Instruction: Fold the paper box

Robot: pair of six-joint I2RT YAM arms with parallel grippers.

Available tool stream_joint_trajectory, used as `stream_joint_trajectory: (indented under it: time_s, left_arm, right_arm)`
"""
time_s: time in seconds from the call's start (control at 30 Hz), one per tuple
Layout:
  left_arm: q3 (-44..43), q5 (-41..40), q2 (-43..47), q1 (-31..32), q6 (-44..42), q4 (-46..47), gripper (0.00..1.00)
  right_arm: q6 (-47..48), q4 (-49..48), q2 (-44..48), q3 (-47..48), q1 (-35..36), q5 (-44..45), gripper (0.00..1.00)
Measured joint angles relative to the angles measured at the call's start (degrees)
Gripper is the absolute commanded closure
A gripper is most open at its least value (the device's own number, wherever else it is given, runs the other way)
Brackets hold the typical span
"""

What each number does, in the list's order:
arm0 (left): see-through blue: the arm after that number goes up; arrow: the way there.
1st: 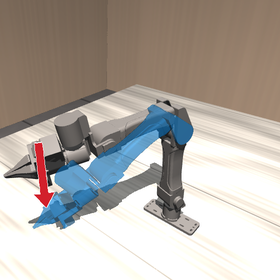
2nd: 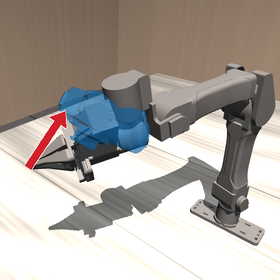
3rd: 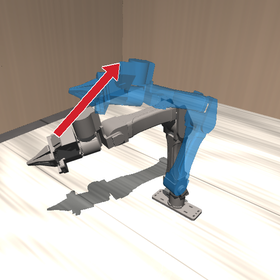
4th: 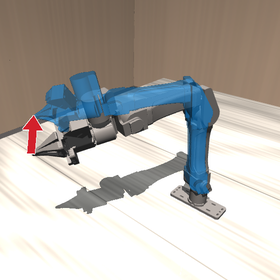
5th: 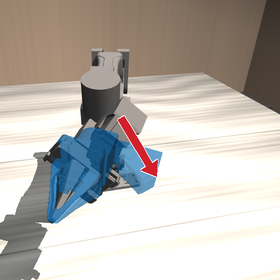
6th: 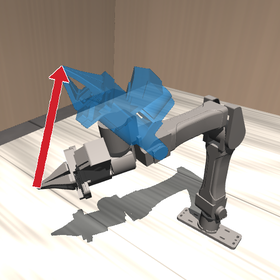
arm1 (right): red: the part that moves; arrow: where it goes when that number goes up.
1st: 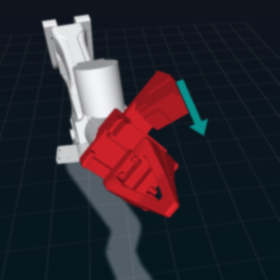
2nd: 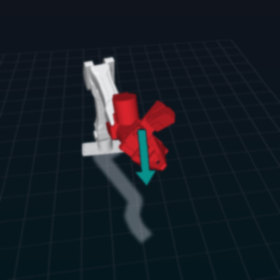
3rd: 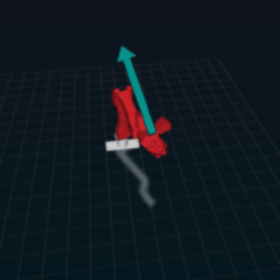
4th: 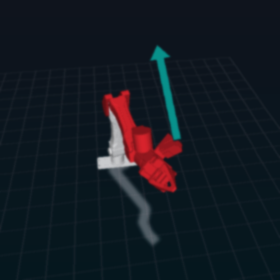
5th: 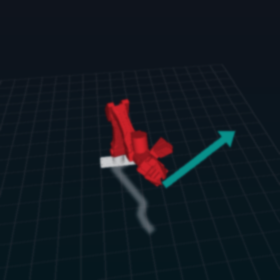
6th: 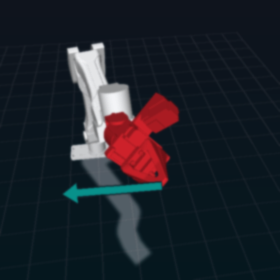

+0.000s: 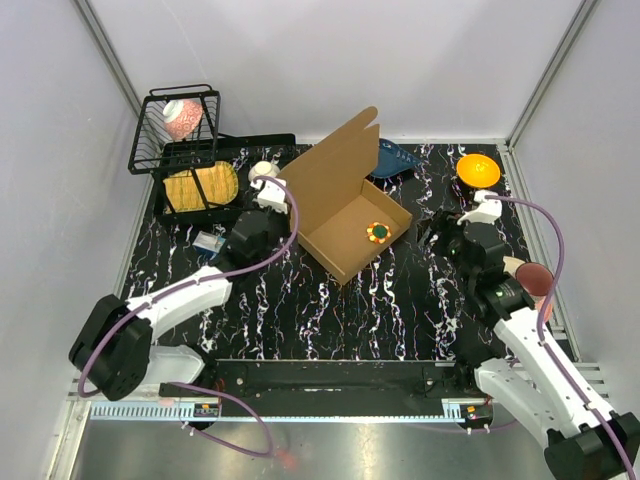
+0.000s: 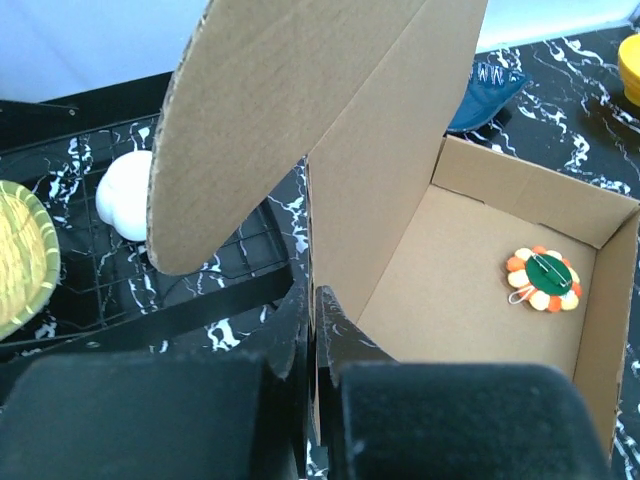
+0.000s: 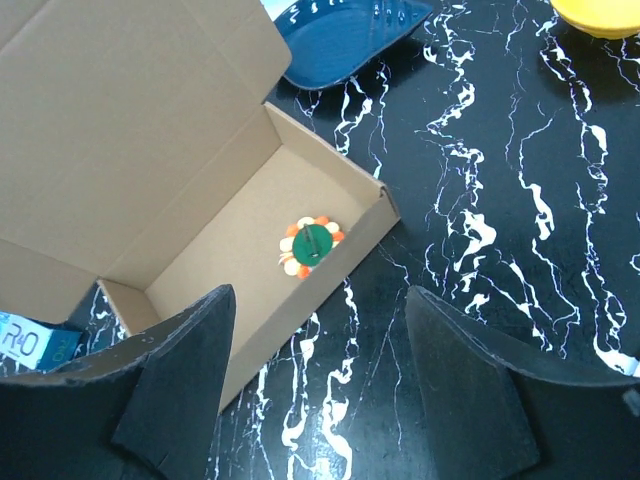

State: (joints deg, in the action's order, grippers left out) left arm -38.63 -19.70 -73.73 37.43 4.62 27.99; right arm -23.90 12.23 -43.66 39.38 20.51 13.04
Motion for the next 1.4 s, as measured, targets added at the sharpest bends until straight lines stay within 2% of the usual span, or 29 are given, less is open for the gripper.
stream_joint_trajectory:
  time_s: [0.13, 0.43, 0.57, 0.83, 1.07, 1.23, 1.4]
  left_arm:
    - [0.04, 7.26, 2.6, -3.32, -3.32, -3.04, 1.0]
    - [-0.68, 19.21, 4.61, -4.39, -8.79, -10.34, 1.0]
    - [-0.68, 20.76, 4.96, -4.39, -9.46, -11.21, 1.0]
    - [-0.81, 21.49, 5.01, -4.55, -9.68, -11.61, 1.0]
    - [-1.33, 21.53, 5.01, -4.68, -10.01, -12.59, 1.0]
    - [-1.53, 21.53, 5.01, -5.22, -10.14, -12.96, 1.0]
    - [-1.75, 21.94, 5.01, -6.47, -9.2, -13.14, 1.0]
  right_arm:
    - [1.62, -5.77, -3.56, -2.19, -0.02, -0.09, 0.23]
    - [3.58, -16.04, -27.02, 0.15, -0.76, -4.24, 0.26]
    - [4.98, -18.67, -36.0, 4.57, -0.81, -5.2, 0.27]
    - [9.44, -24.87, -46.42, 11.26, -0.98, -1.51, 0.28]
    - [14.03, -26.45, -57.9, 18.51, -1.2, -0.68, 0.28]
    - [15.74, -25.83, -61.77, 20.65, -1.29, -0.55, 0.32]
    - [14.67, -24.79, -61.86, 20.98, -1.44, -0.63, 0.42]
